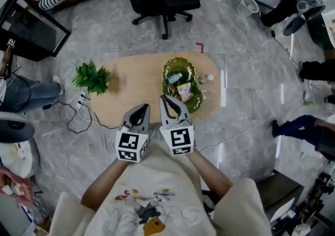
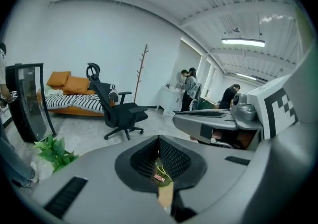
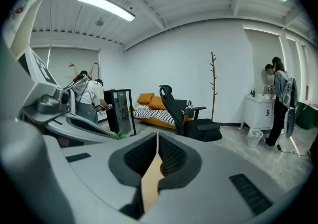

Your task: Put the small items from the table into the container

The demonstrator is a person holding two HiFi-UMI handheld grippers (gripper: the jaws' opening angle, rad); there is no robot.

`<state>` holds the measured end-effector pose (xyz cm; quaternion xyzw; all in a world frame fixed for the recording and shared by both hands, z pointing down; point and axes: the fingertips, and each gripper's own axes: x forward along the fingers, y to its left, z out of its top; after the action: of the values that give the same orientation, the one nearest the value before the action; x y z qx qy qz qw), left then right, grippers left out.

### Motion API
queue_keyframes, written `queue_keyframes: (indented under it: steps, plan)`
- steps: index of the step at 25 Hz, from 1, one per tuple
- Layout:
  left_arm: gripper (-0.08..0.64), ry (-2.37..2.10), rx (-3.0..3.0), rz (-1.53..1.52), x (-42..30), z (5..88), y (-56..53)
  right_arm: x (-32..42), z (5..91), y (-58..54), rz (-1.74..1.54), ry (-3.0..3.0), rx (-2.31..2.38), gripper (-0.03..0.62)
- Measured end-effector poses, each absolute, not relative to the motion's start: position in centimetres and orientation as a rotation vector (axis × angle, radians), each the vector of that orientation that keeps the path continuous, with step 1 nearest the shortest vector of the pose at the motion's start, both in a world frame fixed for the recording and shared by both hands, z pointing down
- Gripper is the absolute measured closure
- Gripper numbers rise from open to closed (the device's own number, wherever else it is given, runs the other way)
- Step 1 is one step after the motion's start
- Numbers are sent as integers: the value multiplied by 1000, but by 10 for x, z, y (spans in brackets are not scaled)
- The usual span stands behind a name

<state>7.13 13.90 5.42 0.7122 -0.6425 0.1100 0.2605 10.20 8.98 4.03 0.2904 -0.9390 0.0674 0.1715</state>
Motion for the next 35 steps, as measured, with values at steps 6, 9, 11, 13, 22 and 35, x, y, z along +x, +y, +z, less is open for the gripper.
queue_keyframes:
  steps: [6, 9, 11, 13, 22, 35]
  plan:
    - [554, -1751, 2011, 246, 67, 11, 142, 97, 2, 103, 205, -2732, 812, 575]
    - [554, -1773, 2045, 231, 59, -5, 147, 91, -17, 108, 214, -2775, 810, 575]
    - [554, -1778, 2063, 220, 56, -12, 150, 90, -25, 110, 249, -2791, 823, 575]
    - [554, -1790, 2066, 215, 52, -15, 156, 90, -24, 114, 310, -2782, 851, 575]
    - [554, -1834, 2122, 228, 42, -32, 155, 80, -35, 144, 175, -2788, 864, 584]
    - [554, -1802, 2171, 231, 43, -31, 157, 80, -39, 140, 160, -2788, 940, 584]
